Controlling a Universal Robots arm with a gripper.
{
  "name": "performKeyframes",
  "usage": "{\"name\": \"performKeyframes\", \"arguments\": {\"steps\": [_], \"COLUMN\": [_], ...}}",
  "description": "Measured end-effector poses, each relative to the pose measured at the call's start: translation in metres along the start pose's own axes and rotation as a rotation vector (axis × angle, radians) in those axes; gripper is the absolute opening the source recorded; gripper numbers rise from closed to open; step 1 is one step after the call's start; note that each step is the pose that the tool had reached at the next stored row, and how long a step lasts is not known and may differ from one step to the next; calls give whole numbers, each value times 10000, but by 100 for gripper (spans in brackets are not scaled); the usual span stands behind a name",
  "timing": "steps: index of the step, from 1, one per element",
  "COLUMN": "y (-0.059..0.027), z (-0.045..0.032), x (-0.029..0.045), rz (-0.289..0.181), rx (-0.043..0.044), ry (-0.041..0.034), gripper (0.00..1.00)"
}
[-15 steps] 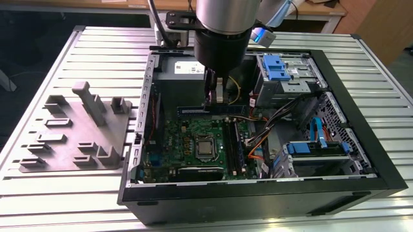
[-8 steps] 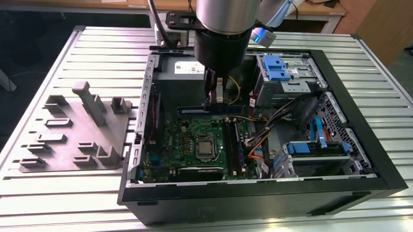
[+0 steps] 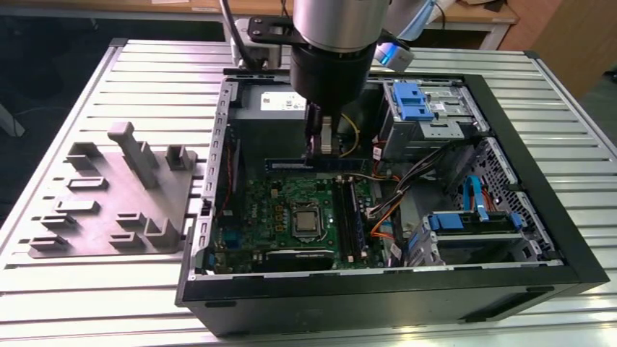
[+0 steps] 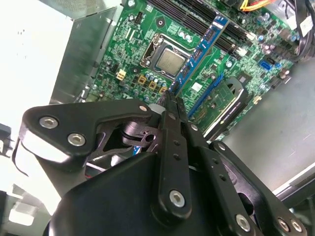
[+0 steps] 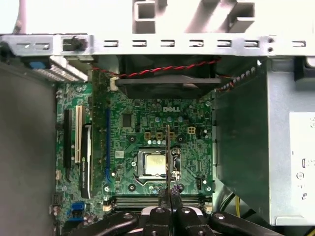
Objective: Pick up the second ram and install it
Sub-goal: 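Insert the second ram into the second slot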
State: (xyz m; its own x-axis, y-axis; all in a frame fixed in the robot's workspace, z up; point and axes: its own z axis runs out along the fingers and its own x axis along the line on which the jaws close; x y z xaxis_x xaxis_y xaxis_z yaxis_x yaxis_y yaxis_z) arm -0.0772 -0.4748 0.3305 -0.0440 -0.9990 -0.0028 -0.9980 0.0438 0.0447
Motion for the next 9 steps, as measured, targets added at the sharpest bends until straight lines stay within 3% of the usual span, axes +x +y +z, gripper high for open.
{"name": "performKeyframes", "arguments": {"steps": [9], "y": [-1], "z": [15], "x": [0], "rz": [1632], "rx": [5], "ry": [-73], "gripper": [11]}}
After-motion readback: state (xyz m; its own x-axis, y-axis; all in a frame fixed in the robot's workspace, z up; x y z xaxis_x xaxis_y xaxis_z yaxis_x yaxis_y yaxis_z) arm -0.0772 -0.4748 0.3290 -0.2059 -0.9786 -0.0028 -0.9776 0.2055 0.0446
